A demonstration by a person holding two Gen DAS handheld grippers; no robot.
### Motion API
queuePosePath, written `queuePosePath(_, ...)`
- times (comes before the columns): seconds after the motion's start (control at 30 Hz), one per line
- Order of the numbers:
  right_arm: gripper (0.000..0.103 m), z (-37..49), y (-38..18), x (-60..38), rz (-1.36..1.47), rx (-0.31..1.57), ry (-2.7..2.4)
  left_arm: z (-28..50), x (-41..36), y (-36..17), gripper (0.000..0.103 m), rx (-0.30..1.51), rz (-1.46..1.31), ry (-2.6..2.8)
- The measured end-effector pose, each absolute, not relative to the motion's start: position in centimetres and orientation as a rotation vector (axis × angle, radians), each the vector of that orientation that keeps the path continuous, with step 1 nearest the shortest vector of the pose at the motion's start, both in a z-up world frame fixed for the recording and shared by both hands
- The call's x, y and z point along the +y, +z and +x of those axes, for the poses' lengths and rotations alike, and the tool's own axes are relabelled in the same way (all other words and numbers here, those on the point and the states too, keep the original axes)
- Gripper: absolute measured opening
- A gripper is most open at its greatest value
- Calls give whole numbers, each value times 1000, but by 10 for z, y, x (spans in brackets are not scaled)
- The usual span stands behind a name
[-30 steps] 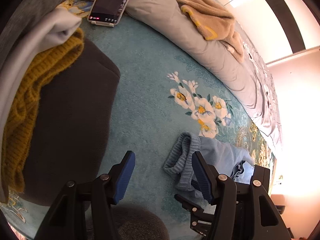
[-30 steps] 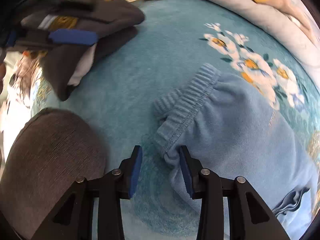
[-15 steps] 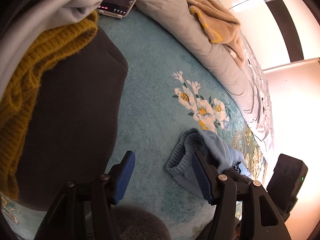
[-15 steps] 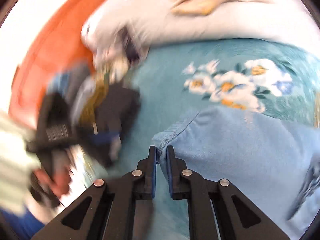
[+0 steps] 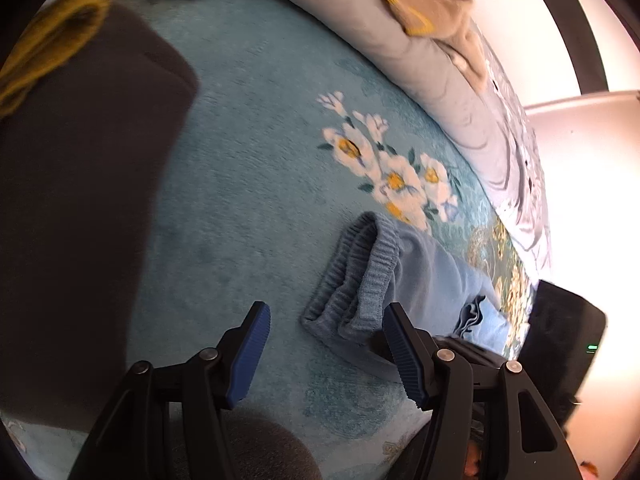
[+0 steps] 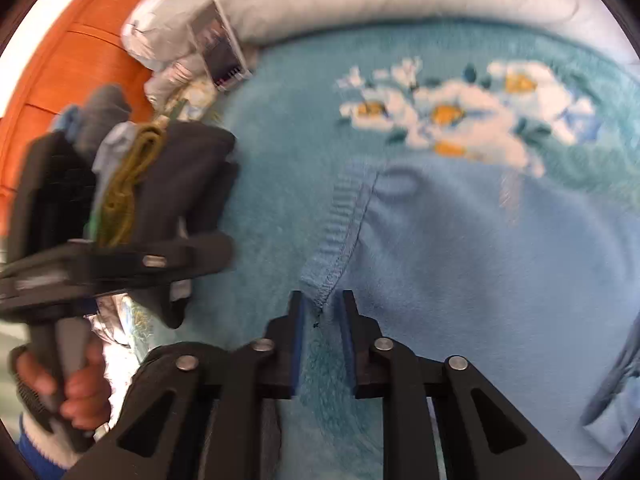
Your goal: Fold clothes
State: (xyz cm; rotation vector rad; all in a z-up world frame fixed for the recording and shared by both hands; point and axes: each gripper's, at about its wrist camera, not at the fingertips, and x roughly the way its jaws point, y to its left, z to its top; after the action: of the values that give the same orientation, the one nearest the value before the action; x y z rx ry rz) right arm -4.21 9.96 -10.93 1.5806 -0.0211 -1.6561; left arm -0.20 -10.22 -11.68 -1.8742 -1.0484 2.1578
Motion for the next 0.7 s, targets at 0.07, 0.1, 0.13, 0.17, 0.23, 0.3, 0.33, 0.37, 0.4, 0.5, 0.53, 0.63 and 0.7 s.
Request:
queuePosePath(0.07,33,-48,-94,120,1541,-41,-1703,-11,-91,-123,64,-982,-1904,2125)
queuePosePath(0.1,34,-51,-88,133,1529,-46,-1735,-16,-86,-126,64,-948,-1926,2111)
queuePosePath(0.13,34,-53,-83,147,1518,-52,-1767,-20,-81,-131,66,-916,-1946,2096)
queuePosePath(0.17,34,-57,-78,160,1512,-65,-1797,-24,-76,-136,66,-885,-1964,2080)
queuePosePath(0.23,35,-63,-70,184,1508,-93,-1852,-33,-66,-148,66,-833,-2000,2041)
queuePosePath(0.3,35,-66,-65,208,1514,-119,-1903,-38,-57,-159,66,-791,-2046,1995)
queuePosePath(0.33,35,-67,-62,219,1518,-127,-1925,-39,-53,-162,66,-768,-2055,1989)
queuePosePath(0.37,35,-68,-60,229,1521,-135,-1946,-40,-49,-163,66,-745,-2054,1990)
queuePosePath(0.4,35,-69,-58,240,1525,-144,-1966,-39,-49,-163,65,-755,-2041,1991)
queuePosePath(0.5,35,-70,-55,266,1541,-191,-1994,-34,-53,-164,62,-834,-1998,1994)
queuePosePath(0.53,35,-70,-55,273,1542,-202,-2004,-32,-57,-165,55,-870,-1999,1996)
queuePosePath(0.63,35,-70,-52,291,1534,-244,-2030,-28,-61,-167,43,-953,-1984,1974)
queuePosePath(0.7,35,-70,-50,302,1523,-276,-2051,-25,-59,-167,38,-968,-1978,1968)
